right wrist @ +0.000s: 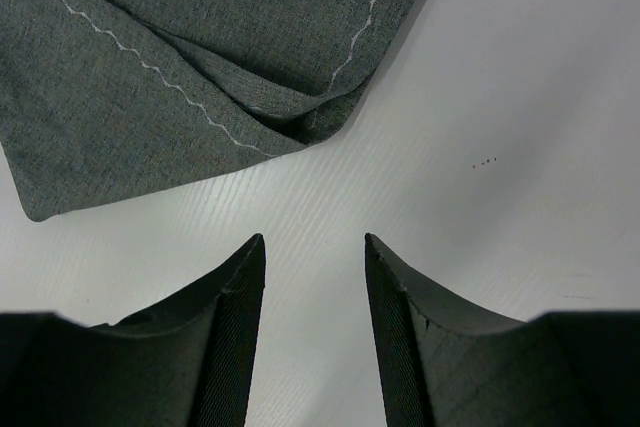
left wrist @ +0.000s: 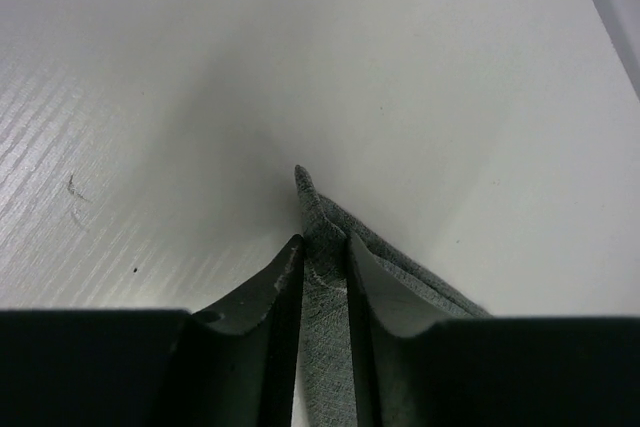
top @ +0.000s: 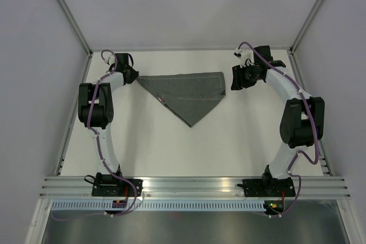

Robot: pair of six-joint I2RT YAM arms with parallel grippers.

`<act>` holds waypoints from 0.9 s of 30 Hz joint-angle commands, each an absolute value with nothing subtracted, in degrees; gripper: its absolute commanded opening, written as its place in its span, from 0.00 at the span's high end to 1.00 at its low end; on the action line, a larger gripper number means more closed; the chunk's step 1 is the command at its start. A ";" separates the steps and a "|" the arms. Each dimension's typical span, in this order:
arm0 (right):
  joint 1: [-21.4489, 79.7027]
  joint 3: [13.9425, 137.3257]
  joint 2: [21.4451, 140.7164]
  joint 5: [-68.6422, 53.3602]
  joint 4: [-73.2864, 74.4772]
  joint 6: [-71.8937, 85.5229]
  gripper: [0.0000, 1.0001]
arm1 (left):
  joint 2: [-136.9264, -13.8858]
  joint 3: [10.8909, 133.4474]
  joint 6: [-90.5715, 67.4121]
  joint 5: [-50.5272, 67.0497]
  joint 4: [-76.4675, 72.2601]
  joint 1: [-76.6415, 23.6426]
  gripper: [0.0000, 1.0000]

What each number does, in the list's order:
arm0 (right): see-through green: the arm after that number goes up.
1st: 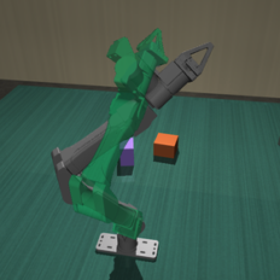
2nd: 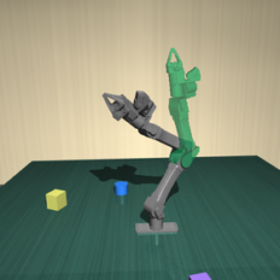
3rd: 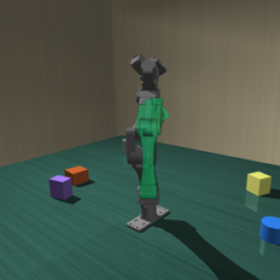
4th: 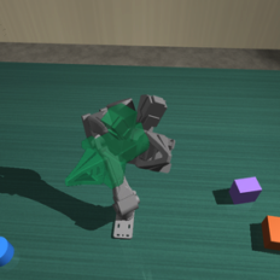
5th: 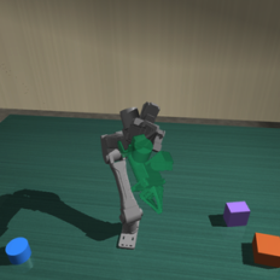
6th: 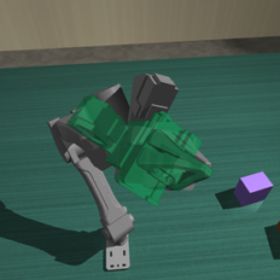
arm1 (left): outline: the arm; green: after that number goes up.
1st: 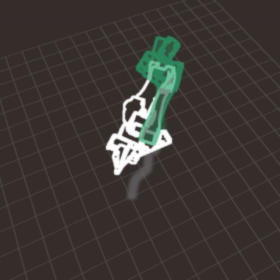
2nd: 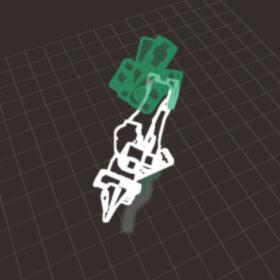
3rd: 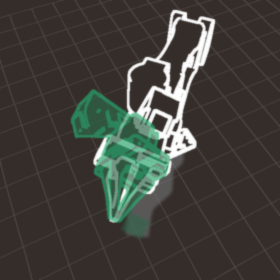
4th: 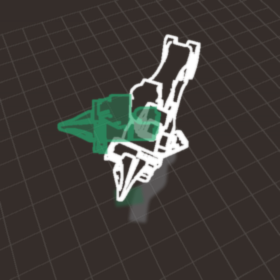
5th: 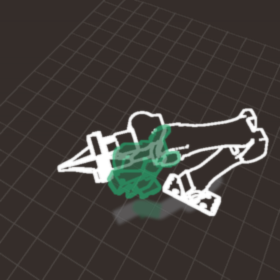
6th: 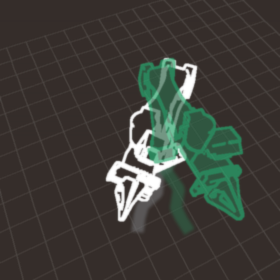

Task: Fold the napkin, place the utensils inside, and roll it up
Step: Fold the napkin at the center of the board.

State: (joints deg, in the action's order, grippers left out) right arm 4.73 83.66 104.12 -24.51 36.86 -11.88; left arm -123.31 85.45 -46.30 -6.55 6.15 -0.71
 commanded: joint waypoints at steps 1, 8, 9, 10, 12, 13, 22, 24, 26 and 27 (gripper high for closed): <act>5.01 83.67 104.33 -24.26 36.04 -12.74 0.50 | -124.36 88.24 -47.64 -6.60 6.94 -0.44 0.74; 5.01 83.67 104.50 -24.26 35.95 -12.83 0.50 | -123.93 88.07 -45.71 -2.12 3.88 -0.53 0.96; 5.01 83.58 104.41 -24.26 35.86 -12.75 0.50 | -123.84 88.07 -45.36 -1.33 3.43 -0.53 0.96; 5.01 83.50 104.41 -24.26 35.77 -12.74 0.50 | -123.58 87.89 -44.74 -0.27 3.17 -0.61 0.96; 5.01 83.41 104.41 -24.34 35.77 -12.74 0.50 | -122.52 86.50 -43.95 1.65 0.71 -0.88 0.98; 5.01 83.41 104.41 -24.43 35.86 -12.66 0.50 | -122.00 85.88 -43.42 2.80 0.36 -0.97 0.98; 4.92 82.79 103.10 -24.52 35.95 -12.48 0.50 | -113.75 75.33 -37.72 12.46 -13.25 -3.95 0.98; 5.01 82.27 102.83 -24.52 35.95 -12.48 0.50 | -111.98 71.91 -36.74 13.53 -15.11 -5.18 0.98; 5.01 81.83 102.31 -24.70 36.12 -12.48 0.50 | -109.43 69.62 -35.60 15.38 -18.27 -6.06 0.98; 5.01 81.74 102.04 -24.70 36.30 -12.57 0.50 | -108.64 67.78 -35.25 15.82 -19.06 -6.76 0.98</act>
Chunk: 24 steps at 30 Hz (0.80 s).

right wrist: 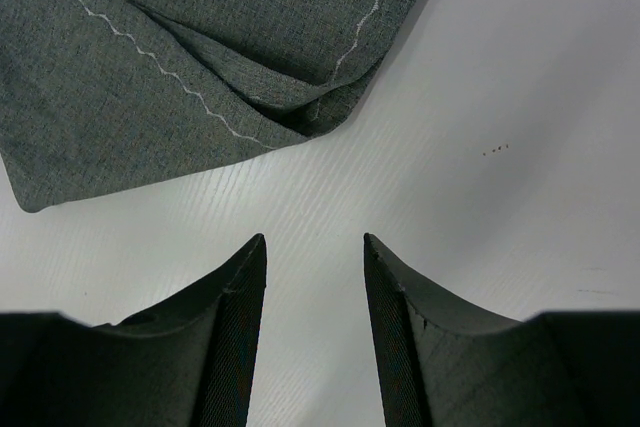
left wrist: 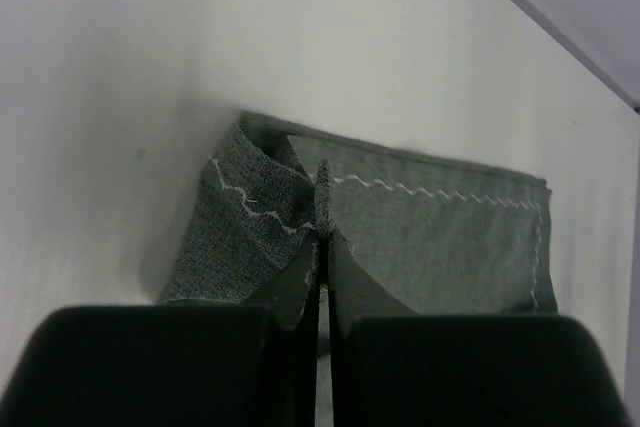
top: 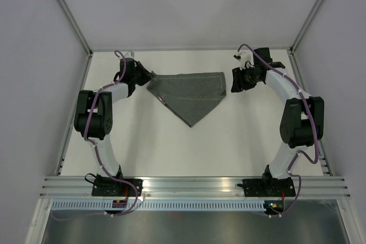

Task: Fold the napkin, place the utensils inside, and roll it up
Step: Fold the napkin at the center of the board.

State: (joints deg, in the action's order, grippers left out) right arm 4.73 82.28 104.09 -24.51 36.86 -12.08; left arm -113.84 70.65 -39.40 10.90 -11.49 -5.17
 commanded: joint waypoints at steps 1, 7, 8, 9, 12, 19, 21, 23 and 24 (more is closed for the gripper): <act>5.01 81.56 101.61 -24.70 36.47 -12.57 0.50 | -107.15 66.81 -34.81 17.39 -21.16 -7.12 0.98; 5.01 80.16 99.41 -24.35 37.18 -13.01 0.50 | -103.01 62.58 -30.33 21.79 -23.82 -10.02 0.98; 5.01 79.90 99.14 -24.26 37.18 -13.01 0.50 | -102.40 62.14 -29.54 22.49 -23.56 -10.72 0.98; 5.01 79.72 98.79 -24.26 37.44 -13.18 0.50 | -102.04 61.96 -28.05 23.72 -23.38 -10.98 0.98; 5.01 78.84 97.56 -24.17 37.62 -13.36 0.50 | -100.55 59.68 -26.20 27.14 -24.61 -11.95 0.98; 4.92 77.35 96.42 -24.08 37.97 -13.71 0.50 | -97.74 56.08 -21.63 31.55 -24.96 -14.32 0.98; 5.01 77.08 96.24 -24.08 37.97 -13.71 0.50 | -97.12 55.72 -20.22 32.08 -24.61 -14.94 0.98; 5.01 76.82 96.15 -24.08 37.97 -13.71 0.50 | -96.42 55.55 -19.43 32.52 -23.91 -15.38 0.98; 5.01 76.73 95.98 -24.08 37.97 -13.80 0.50 | -96.15 55.46 -18.47 32.35 -23.38 -15.47 0.98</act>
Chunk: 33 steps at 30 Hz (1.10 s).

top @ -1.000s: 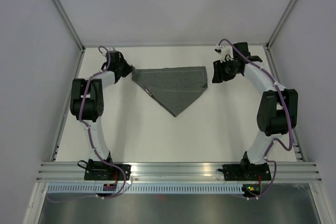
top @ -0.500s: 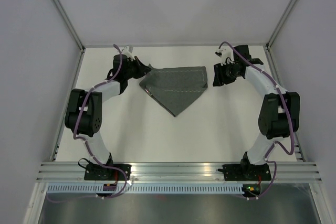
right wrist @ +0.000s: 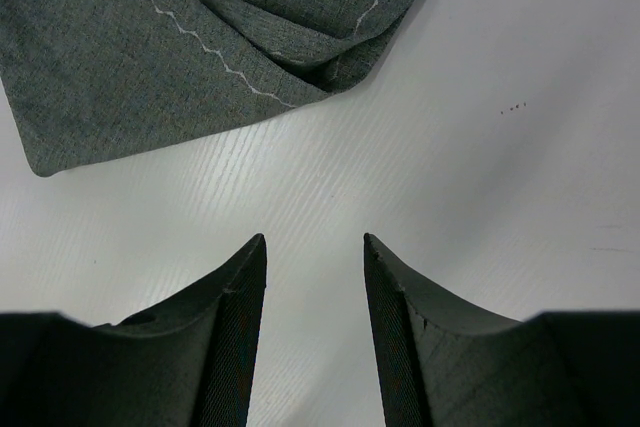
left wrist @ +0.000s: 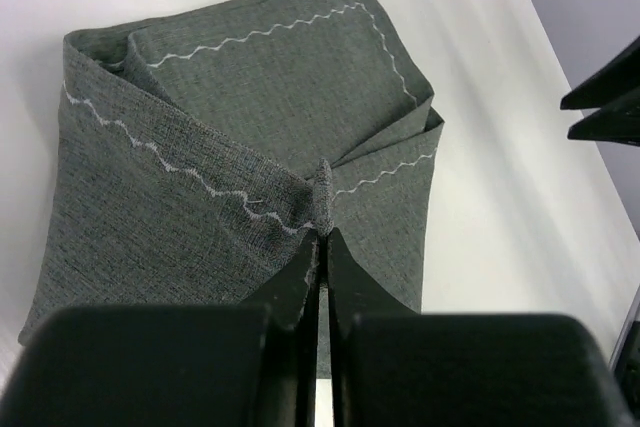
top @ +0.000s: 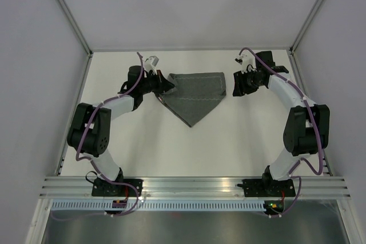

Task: Fold the napkin, place the utensils inside, and roll it up
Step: Fold the napkin at the center of the board.

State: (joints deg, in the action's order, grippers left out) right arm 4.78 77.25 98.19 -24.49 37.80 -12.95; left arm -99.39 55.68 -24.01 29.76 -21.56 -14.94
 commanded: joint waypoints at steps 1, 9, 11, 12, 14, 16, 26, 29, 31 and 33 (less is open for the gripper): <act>5.01 76.64 95.98 -24.08 37.97 -13.71 0.50 | -95.63 55.37 -18.11 32.60 -23.12 -15.56 0.98; 5.10 76.29 95.27 -23.47 38.32 -14.15 0.50 | -94.39 59.14 -15.65 30.05 -19.08 -15.73 0.98; 5.10 76.11 95.10 -23.47 38.58 -14.15 0.50 | -94.66 60.47 -15.30 30.50 -18.46 -15.64 0.98; 5.10 76.11 94.84 -23.47 38.58 -14.24 0.50 | -94.66 60.64 -15.21 30.59 -18.20 -15.64 0.98; 5.10 76.03 94.75 -23.47 38.67 -14.15 0.50 | -94.75 61.08 -14.77 30.41 -17.76 -15.64 0.98; 5.10 76.03 94.75 -23.47 38.85 -14.33 0.50 | -94.83 61.26 -14.59 30.50 -17.49 -15.56 0.98; 5.10 75.50 94.13 -23.47 39.11 -14.59 0.50 | -94.92 61.96 -13.36 34.00 -15.56 -15.56 0.98; 5.18 75.24 94.31 -23.47 38.59 -14.50 0.50 | -95.36 61.43 -12.92 35.94 -15.38 -15.99 0.98; 5.27 75.06 94.48 -23.47 38.67 -14.41 0.50 | -95.97 61.17 -12.48 36.82 -15.03 -16.61 0.98; 5.36 74.88 94.75 -23.38 38.50 -14.33 0.50 | -96.68 60.65 -12.13 38.49 -14.85 -17.05 0.98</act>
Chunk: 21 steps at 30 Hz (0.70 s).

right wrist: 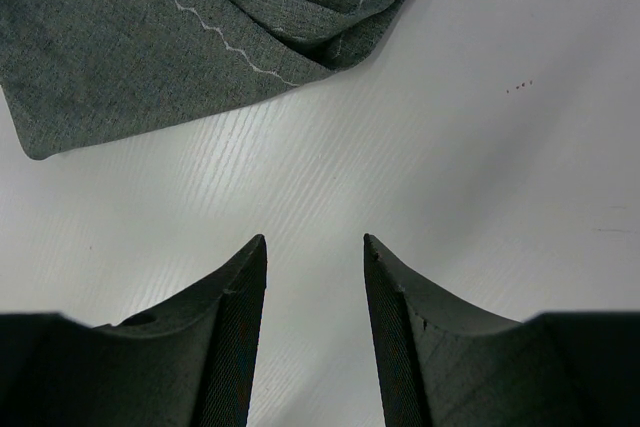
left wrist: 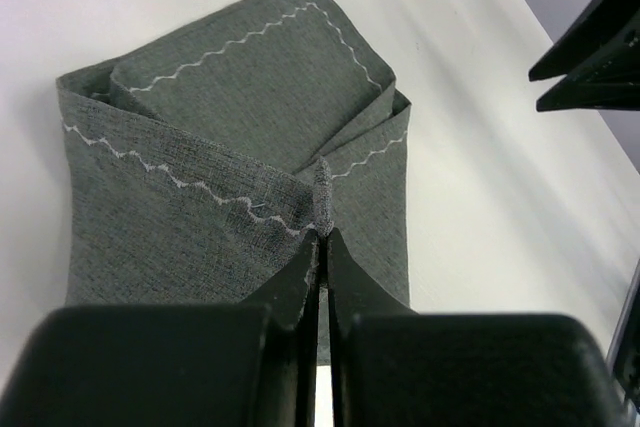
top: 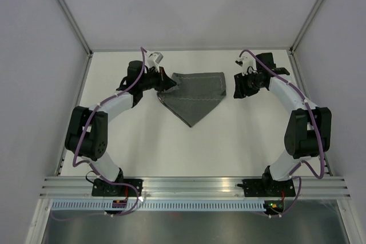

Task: Fold the napkin, place the utensils inside, and roll it up
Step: Fold the napkin at the center of the board.

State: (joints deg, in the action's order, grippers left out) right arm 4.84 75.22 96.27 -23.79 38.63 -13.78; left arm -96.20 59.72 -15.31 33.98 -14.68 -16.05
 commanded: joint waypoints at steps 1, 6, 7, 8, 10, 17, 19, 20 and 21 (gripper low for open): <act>5.54 74.97 94.75 -23.38 38.41 -14.41 0.50 | -96.94 60.38 -12.13 38.93 -15.11 -17.31 0.98; 6.06 75.06 95.27 -23.03 38.14 -14.33 0.50 | -99.14 58.71 -11.60 39.90 -14.68 -18.72 0.98; 6.06 75.06 95.45 -22.94 38.14 -14.33 0.50 | -99.75 58.45 -11.51 39.99 -14.68 -19.16 0.98; 6.24 75.15 95.45 -22.85 37.97 -14.24 0.50 | -100.19 58.27 -11.51 40.16 -14.68 -19.42 0.98; 6.50 75.06 95.54 -22.68 38.14 -14.24 0.50 | -101.33 57.57 -11.34 40.25 -14.59 -20.12 0.98; 7.29 75.15 95.89 -22.06 37.79 -13.89 0.50 | -103.71 56.16 -10.81 39.73 -13.36 -21.71 0.98; 7.64 75.23 96.06 -21.89 37.79 -13.89 0.50 | -104.15 55.72 -10.90 39.64 -13.45 -22.06 0.98; 7.65 75.23 96.15 -21.80 37.71 -13.80 0.50 | -104.15 55.55 -10.90 39.64 -13.36 -22.23 0.98; 7.91 75.32 96.15 -21.71 37.71 -13.62 0.50 | -104.32 55.20 -10.90 39.38 -13.36 -22.50 0.98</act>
State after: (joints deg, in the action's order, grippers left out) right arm 7.31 75.13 96.27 -22.57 38.39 -13.76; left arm -103.83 55.79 -13.56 38.11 -12.23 -21.76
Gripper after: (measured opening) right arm 0.498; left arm 0.033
